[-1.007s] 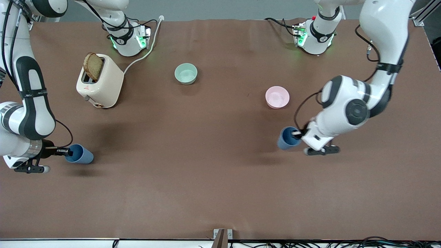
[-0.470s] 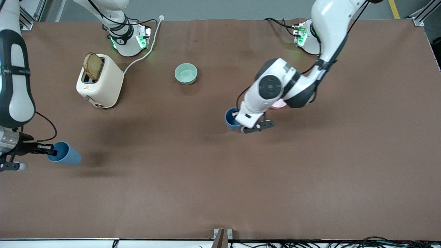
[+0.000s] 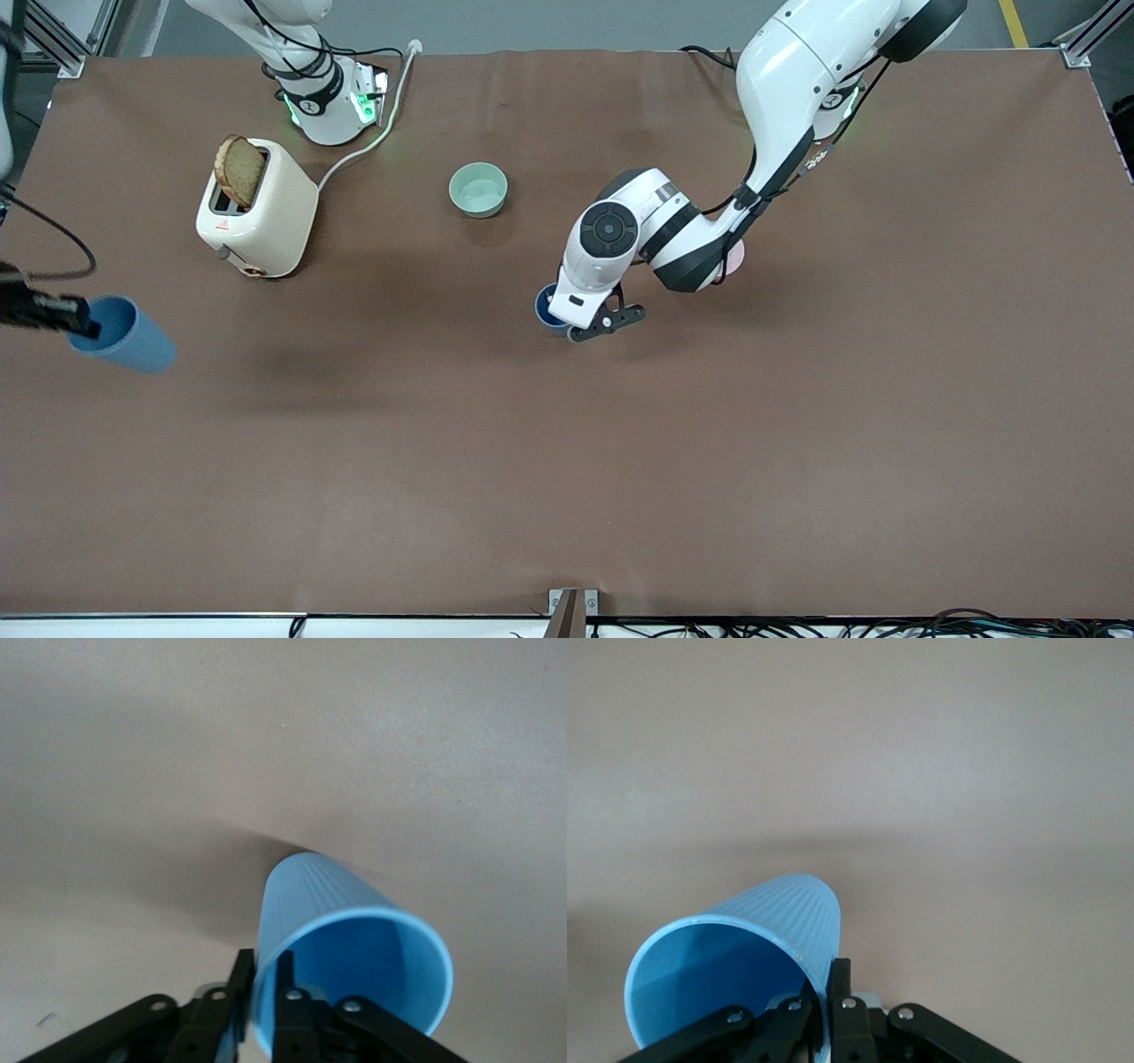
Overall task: Stack blue cups with both arms
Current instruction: 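Carry the blue cup with the left gripper to the table's middle, then withdraw the left gripper while the right gripper carries its cup over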
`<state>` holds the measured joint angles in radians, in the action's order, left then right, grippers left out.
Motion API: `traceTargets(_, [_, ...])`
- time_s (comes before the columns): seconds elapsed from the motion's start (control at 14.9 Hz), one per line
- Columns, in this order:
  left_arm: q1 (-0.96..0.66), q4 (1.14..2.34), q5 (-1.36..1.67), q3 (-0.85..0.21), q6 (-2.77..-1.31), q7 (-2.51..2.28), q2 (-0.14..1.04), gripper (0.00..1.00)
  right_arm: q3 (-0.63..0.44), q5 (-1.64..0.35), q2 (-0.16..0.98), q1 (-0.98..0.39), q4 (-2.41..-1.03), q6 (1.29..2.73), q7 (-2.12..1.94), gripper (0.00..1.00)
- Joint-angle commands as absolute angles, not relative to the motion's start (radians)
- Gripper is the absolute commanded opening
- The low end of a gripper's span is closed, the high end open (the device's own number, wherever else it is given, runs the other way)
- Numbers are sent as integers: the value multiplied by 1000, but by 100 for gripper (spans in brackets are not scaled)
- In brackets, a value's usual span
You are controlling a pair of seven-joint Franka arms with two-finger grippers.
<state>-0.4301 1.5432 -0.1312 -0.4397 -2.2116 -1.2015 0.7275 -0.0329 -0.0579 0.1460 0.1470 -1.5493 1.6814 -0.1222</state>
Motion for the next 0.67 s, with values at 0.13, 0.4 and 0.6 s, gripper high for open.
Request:
traceTargets(0.13, [-393,1494,-235,-433,-2162,-1203,674,100,-22,-40,-23,135,-1609,1554,4,4])
traceTargets(0.4, [-270,1392,-247,-436,-1950,-1082,540,100,-15,-41,-43,114,-1615,1523,43,4])
traceTargets(0.6, [-168,1382,-235,-443,-1862,-881,410,100,-15,-54,-40,60,-1608,1529,86,3])
